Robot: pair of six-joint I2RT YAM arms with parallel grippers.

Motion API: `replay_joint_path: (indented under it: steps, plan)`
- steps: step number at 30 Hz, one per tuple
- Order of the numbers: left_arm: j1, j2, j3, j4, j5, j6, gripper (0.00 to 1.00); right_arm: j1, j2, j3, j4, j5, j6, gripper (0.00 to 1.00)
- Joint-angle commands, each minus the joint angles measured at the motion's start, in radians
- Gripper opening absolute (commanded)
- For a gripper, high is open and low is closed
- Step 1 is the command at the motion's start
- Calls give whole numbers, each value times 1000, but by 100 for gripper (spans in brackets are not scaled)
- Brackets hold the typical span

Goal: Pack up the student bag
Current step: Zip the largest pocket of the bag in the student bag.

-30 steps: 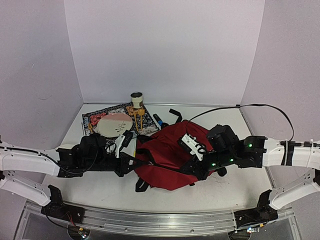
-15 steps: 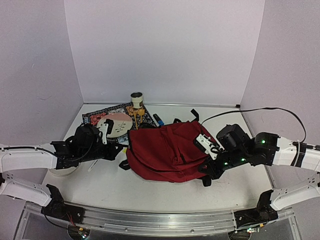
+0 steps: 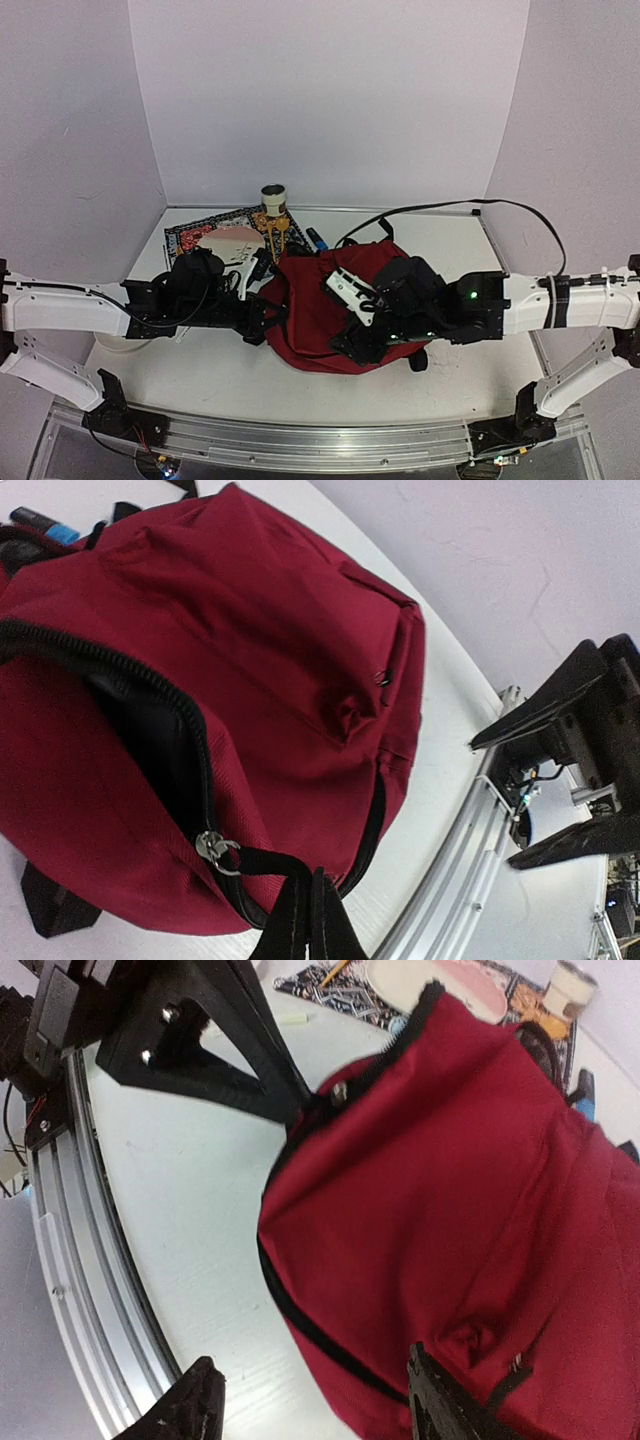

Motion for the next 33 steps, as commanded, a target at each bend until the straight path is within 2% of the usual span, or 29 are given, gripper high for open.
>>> replay_joint_path:
  steps: [1, 7, 15, 19, 23, 27, 31, 33]
  plan:
    - [-25, -9, 88, 72, 82, 3, 0, 56, 86, 23, 177, 227, -109, 66]
    - [-64, 14, 161, 72, 127, 0, 0, 92, 70, -69, 370, 277, -167, 73]
    - [-92, 59, 203, 80, 135, -13, 0, 117, 111, -95, 409, 294, -164, 75]
    - [-93, 39, 195, 81, 125, -16, 0, 117, 135, -114, 409, 346, -142, 71]
    - [-93, 17, 173, 80, 93, -16, 0, 117, 119, -147, 396, 360, -126, 55]
    - [-93, 20, 157, 76, 67, -16, 0, 117, 90, -170, 342, 369, -74, 33]
    - [-91, 21, 132, 63, 14, -5, 0, 117, 37, -197, 288, 350, -55, 4]
    - [-87, 23, 123, 41, -28, 12, 0, 117, 10, -210, 257, 330, -54, 0]
